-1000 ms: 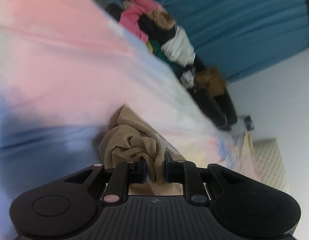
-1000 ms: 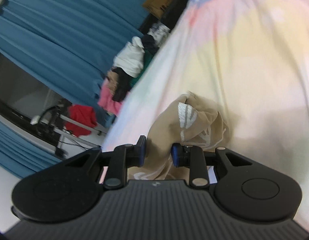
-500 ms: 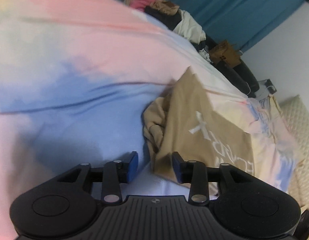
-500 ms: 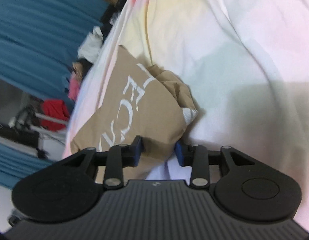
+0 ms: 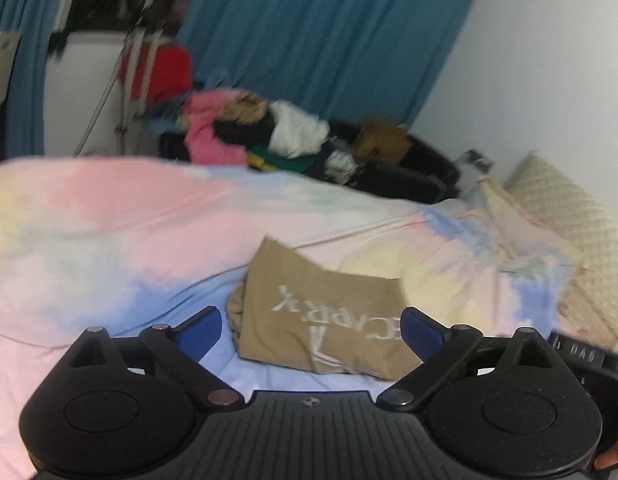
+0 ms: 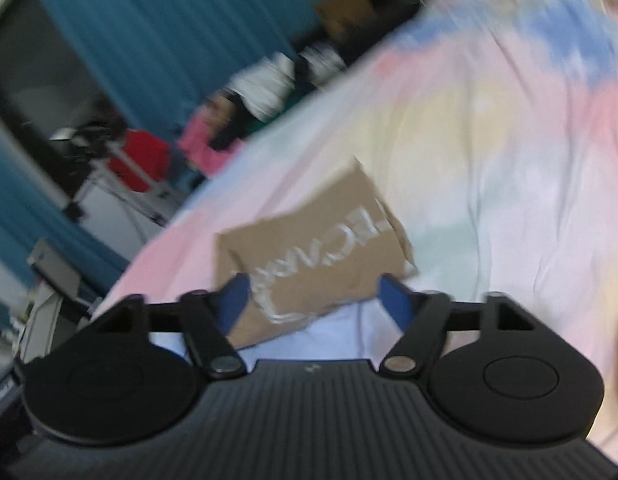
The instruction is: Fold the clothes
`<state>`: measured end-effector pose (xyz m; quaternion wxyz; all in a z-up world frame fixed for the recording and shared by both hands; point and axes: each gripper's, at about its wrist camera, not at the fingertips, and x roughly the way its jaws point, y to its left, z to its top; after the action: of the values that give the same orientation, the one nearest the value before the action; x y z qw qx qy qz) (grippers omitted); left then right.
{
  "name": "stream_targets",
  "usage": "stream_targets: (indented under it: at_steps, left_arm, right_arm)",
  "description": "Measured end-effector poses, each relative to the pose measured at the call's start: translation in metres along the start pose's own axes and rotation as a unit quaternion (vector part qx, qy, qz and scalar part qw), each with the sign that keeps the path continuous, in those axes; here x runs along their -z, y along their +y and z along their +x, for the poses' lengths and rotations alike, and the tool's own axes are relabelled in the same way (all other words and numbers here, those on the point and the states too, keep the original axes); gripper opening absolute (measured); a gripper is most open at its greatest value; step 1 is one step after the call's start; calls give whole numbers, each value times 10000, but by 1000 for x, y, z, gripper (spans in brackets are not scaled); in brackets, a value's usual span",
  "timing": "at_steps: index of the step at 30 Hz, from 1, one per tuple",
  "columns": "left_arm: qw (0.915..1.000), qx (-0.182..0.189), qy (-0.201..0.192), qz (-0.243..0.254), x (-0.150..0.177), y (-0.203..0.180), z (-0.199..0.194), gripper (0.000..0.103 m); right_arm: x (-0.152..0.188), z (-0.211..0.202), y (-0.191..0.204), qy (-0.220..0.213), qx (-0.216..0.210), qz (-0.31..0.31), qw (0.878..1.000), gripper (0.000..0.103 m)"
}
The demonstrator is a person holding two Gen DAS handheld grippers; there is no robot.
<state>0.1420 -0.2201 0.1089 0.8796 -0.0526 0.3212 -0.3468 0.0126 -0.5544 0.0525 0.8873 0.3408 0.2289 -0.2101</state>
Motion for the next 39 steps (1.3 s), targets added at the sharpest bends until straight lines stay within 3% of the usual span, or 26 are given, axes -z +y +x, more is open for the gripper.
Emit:
stream_targets:
  at_steps: [4, 8, 17, 24, 39]
  left_arm:
    - [9980, -194, -444, 405, 13, -25, -64, 103]
    - [9931, -359, -732, 848, 33, -46, -105, 103]
    - [9829, -562, -1229, 1252, 93, -61, -162, 103]
    - [9797, -752, -1315, 1313, 131, -51, -156, 103]
    - [9806, -867, -1103, 1366, 163, -27, -124, 103]
  right_arm:
    - [7, -52, 30, -335, -330, -836, 9954, 87]
    - [26, -91, 46, -697, -433, -1255, 9887, 87]
    - [86, -126, 47, -1400, -551, -1843, 9713, 87]
    - [119, -115, 37, -1614, -422, -2109, 9632, 87]
    - [158, -84, 37, -1734, -244, -2523, 9517, 87]
